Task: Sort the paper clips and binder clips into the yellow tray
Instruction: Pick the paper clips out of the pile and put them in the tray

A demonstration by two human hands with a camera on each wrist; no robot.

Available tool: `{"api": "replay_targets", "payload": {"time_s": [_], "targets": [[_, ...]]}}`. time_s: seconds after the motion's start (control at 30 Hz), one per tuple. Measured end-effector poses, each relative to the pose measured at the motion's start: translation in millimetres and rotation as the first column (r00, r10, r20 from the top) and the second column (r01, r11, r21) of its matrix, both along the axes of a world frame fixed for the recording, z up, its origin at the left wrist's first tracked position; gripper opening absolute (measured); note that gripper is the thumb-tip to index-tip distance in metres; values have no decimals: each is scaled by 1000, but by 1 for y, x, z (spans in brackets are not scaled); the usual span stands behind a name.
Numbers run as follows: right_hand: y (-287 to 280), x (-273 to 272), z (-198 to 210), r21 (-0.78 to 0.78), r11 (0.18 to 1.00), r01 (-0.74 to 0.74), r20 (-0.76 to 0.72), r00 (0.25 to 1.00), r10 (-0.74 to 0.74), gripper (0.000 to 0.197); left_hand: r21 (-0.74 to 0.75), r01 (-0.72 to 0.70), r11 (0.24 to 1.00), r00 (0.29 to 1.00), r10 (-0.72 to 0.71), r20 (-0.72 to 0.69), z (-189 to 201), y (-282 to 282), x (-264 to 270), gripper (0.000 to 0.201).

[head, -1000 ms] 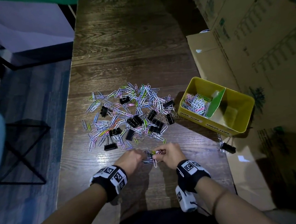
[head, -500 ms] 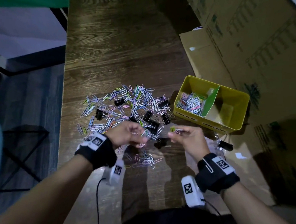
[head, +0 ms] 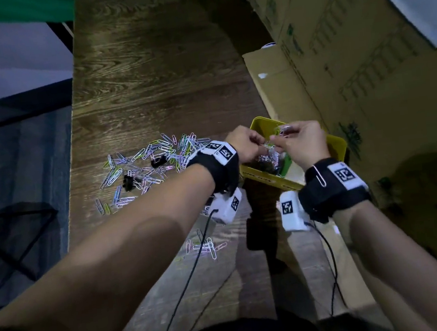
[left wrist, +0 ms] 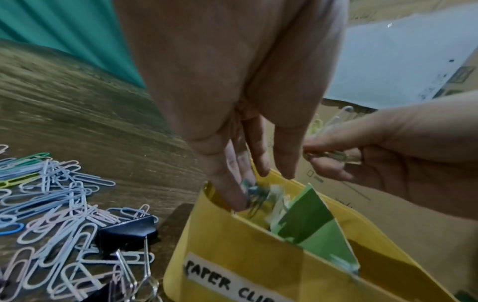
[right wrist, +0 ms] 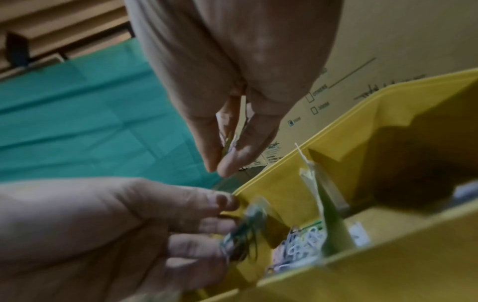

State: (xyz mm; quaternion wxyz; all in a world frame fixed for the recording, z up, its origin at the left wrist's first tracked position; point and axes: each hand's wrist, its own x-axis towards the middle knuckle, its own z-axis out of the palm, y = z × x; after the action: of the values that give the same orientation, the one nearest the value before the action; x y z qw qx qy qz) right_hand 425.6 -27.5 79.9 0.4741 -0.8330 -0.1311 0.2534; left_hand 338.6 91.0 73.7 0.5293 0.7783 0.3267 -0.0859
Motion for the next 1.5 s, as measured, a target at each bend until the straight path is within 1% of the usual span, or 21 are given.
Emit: {"api": "replay_targets", "payload": {"time_s": [0.07,0.13,0.2,0.3,0.4,0.5,0.6,0.63,0.7,0.77,0.87,0.9,0.97,1.0,1.03,1.1,1.17,1.23,1.3,1.4,1.5], "targets": [[6,7,-5,-121,992,-45,80,995,55,20,34,3,999,1000,-3,-15,-1,0,-3,31],[10,10,-7,-267,956,-123,152,974,168,28,-70,-56,996,997,59,41,1,2,-11,22],[14,8,-8,-388,891,-237,148,938,313,30,-190,-122,974,983,145,115,5,3,-25,6],[19,4,-14,-472,819,-326,112,899,423,32,-270,-173,947,960,223,167,9,9,-56,7],[21,-1,-16,-499,805,-320,137,888,438,26,-159,-124,979,987,139,85,5,21,-101,13],[19,-7,-19,-508,798,-323,156,877,454,9,62,52,997,998,-50,-37,-9,25,-147,11],[16,-20,-15,-469,823,-320,252,845,472,17,254,338,906,939,-306,-155,-27,15,-184,17],[14,-27,-11,-441,835,-328,300,824,481,17,311,401,862,916,-368,-161,-36,9,-195,19],[9,-50,-1,-369,829,-421,358,759,544,11,423,441,792,896,-415,-158,-53,-6,-217,24],[1,-79,-3,-311,748,-587,334,669,664,7,524,435,732,899,-390,-201,-69,-26,-234,31],[-15,-120,-24,-363,514,-778,112,511,852,10,561,505,656,862,-414,-292,-85,-51,-247,38],[-21,-132,-33,-404,428,-809,25,458,889,13,559,502,660,864,-410,-291,-85,-55,-250,38],[-32,-153,-48,-506,276,-817,-100,373,922,22,583,390,712,919,-343,-196,-80,-58,-256,39],[-37,-161,-55,-548,231,-804,-128,353,927,29,590,295,751,953,-274,-128,-76,-56,-260,41],[-41,-169,-63,-573,216,-791,-130,348,928,37,593,188,783,981,-183,-70,-72,-54,-264,43],[-48,-183,-73,-593,238,-769,-112,372,922,54,606,21,795,998,16,-55,-71,-44,-270,45],[-49,-195,-78,-593,283,-754,-73,400,914,63,631,-19,776,980,139,-141,-75,-37,-271,44],[-46,-203,-79,-577,314,-754,-47,415,909,65,632,32,774,975,116,-190,-82,-39,-270,40],[-41,-208,-79,-564,341,-752,-20,426,905,66,616,110,780,976,33,-217,-86,-49,-266,39],[-36,-214,-82,-569,387,-726,21,457,889,73,592,177,786,980,-83,-183,-84,-64,-263,47],[-36,-221,-86,-553,404,-728,13,478,878,87,597,126,792,985,-30,-169,-80,-62,-266,49]]}}
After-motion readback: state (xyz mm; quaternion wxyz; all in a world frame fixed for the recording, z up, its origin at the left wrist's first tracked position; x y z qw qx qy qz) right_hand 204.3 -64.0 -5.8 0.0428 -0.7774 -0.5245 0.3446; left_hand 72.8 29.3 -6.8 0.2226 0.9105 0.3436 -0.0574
